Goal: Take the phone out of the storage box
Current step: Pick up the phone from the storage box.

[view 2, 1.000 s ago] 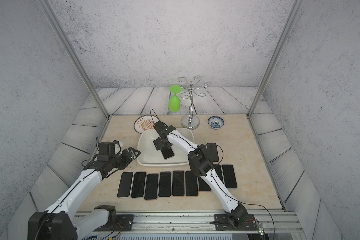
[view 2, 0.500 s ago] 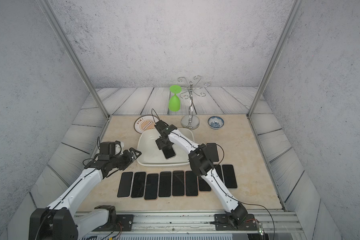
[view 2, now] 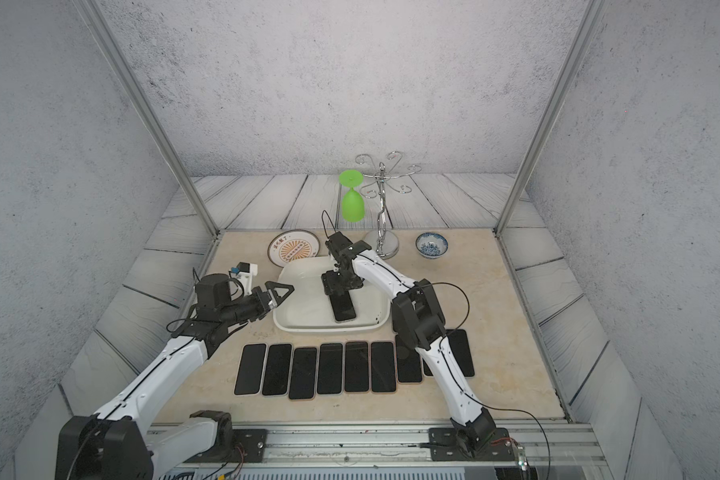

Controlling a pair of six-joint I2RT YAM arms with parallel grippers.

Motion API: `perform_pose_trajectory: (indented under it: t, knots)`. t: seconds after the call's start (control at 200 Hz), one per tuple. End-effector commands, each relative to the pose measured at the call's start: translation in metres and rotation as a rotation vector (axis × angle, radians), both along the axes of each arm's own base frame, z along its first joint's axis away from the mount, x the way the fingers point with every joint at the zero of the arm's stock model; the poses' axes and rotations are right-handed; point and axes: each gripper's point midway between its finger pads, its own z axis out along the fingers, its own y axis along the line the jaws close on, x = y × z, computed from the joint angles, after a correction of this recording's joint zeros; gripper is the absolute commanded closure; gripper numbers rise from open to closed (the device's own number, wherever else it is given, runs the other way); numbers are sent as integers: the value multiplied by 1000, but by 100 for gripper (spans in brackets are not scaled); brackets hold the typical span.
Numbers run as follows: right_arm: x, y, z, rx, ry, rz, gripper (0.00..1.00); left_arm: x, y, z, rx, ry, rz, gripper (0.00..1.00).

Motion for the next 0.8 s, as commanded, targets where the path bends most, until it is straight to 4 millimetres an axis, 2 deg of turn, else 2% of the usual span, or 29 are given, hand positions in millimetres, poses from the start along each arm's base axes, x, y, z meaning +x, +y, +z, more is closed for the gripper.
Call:
perform_pose_trajectory:
  t: [0.0,0.095,0.185,0.37,0.636,0.701,0.796]
  knots:
    - [-2,12,77,159,-52,7,100,2,-19,12,-21,-71,-68,13]
    - [-6,12,88,175,-51,14,100,1,-38,4,7,-65,-97,13]
    - [-7,9,89,170,-44,8,100,3,-50,-6,21,-51,-112,13]
    - [-16,9,97,201,-14,22,100,7,-70,-22,111,-41,-126,13]
    - [-28,10,112,245,15,33,100,30,-91,-49,145,37,-92,15]
    - [-33,11,115,266,36,40,100,37,-96,-54,142,47,-86,19]
    - [-33,6,114,263,53,21,100,47,-102,-51,107,26,-72,46]
